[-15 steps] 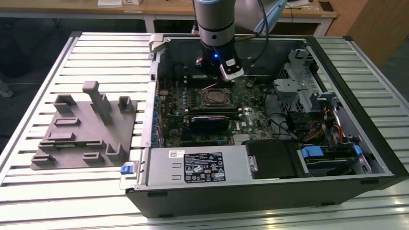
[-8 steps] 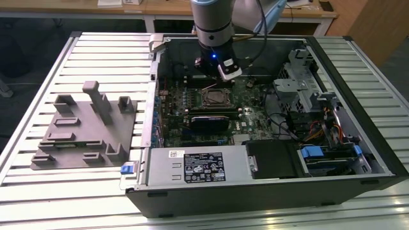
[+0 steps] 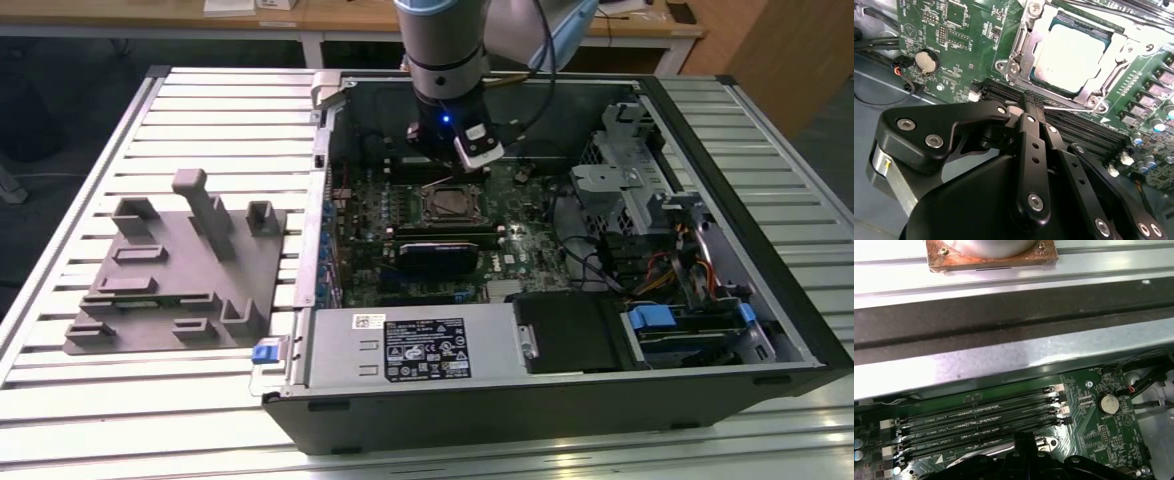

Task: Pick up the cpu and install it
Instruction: 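Install the first cpu locking lever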

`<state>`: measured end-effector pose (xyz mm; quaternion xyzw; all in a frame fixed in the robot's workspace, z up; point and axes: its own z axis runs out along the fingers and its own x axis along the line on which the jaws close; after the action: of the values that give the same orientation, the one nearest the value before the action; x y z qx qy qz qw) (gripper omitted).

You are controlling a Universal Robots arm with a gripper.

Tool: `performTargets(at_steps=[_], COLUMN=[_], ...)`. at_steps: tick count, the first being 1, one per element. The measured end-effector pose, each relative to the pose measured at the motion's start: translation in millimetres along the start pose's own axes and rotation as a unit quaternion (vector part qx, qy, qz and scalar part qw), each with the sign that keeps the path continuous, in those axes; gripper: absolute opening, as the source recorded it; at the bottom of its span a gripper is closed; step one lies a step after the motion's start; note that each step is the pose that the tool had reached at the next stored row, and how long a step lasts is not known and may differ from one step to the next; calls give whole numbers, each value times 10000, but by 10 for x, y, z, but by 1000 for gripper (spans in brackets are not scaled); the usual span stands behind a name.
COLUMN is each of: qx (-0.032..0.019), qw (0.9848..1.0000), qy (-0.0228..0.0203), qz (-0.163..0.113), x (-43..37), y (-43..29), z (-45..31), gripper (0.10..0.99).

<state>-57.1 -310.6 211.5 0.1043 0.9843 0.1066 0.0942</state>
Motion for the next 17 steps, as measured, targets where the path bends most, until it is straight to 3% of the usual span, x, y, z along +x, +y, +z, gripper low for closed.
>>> performTargets(at_steps=[3, 5, 9, 17], qx=[-25, -35, -37, 22], qw=[9999, 9999, 9998, 9993], qy=[-121, -162, -188, -264], qz=[-24, -32, -32, 268], x=[24, 51, 95, 113], y=[-5, -8, -8, 20], z=[12, 15, 24, 60], gripper=[106, 106, 106, 106])
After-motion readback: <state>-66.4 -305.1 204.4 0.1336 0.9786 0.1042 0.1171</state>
